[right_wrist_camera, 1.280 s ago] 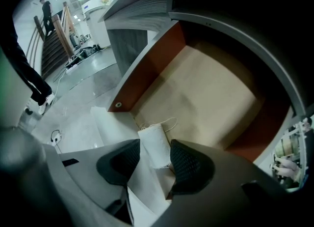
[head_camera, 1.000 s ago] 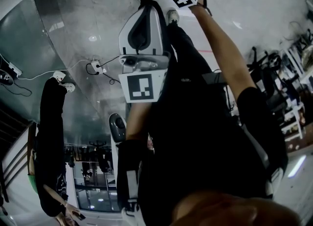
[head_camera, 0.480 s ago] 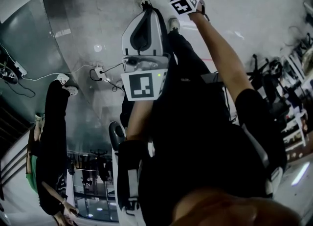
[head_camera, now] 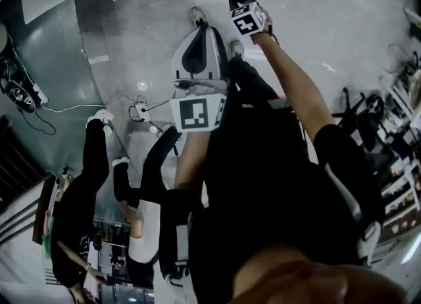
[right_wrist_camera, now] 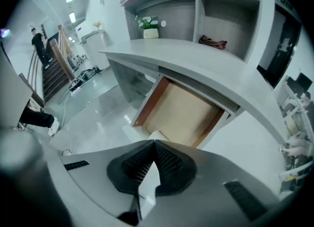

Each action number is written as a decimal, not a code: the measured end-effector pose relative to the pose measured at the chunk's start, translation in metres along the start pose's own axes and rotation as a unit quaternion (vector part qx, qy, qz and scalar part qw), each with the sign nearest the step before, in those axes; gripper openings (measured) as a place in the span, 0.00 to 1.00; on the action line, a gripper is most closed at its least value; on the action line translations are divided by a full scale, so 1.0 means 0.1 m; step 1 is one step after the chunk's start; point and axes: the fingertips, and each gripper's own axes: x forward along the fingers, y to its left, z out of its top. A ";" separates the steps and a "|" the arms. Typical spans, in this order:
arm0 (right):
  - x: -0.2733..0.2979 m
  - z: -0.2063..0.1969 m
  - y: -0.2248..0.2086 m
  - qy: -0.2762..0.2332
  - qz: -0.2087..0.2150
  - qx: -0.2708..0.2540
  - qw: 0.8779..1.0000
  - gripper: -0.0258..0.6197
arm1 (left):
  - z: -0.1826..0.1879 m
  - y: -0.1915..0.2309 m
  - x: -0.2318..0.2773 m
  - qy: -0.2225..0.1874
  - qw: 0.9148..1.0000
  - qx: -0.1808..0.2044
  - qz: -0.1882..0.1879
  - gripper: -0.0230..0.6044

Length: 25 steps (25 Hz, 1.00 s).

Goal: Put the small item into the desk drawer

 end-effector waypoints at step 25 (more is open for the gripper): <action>-3.10 -0.58 0.44 -0.139 0.052 0.040 0.988 0.04 | 0.57 -1.89 -1.89 -0.064 0.995 0.071 0.025 0.02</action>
